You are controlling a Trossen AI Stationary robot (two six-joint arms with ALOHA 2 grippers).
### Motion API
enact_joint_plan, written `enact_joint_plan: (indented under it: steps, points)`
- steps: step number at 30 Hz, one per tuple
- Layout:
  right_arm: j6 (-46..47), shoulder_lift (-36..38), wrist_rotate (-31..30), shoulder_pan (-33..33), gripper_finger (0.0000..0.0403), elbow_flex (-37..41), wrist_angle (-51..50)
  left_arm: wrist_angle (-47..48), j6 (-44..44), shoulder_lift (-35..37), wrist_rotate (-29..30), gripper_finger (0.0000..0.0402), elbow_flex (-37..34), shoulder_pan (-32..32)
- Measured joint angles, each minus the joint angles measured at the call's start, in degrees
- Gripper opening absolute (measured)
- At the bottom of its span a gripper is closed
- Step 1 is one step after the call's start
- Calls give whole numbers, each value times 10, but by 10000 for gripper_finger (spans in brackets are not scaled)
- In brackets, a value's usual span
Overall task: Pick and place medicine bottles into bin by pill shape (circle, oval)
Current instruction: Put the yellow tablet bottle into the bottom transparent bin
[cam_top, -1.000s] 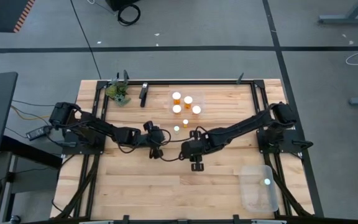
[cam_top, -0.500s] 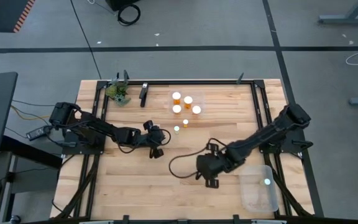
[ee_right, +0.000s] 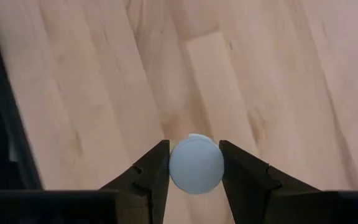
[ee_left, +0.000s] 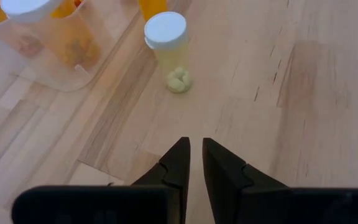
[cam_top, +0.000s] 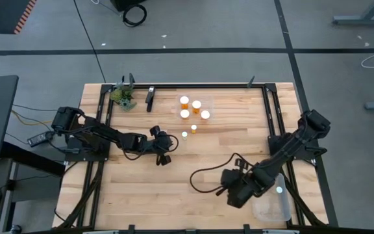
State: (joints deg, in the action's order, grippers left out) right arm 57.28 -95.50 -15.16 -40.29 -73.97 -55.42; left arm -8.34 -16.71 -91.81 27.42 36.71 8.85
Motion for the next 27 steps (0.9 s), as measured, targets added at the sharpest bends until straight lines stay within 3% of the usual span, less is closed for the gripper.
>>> enact_joint_plan:
  steps: [27]
  points:
    - [475,22,-37,-223,140,2,-233,-8,8,0,0,49,0,0]
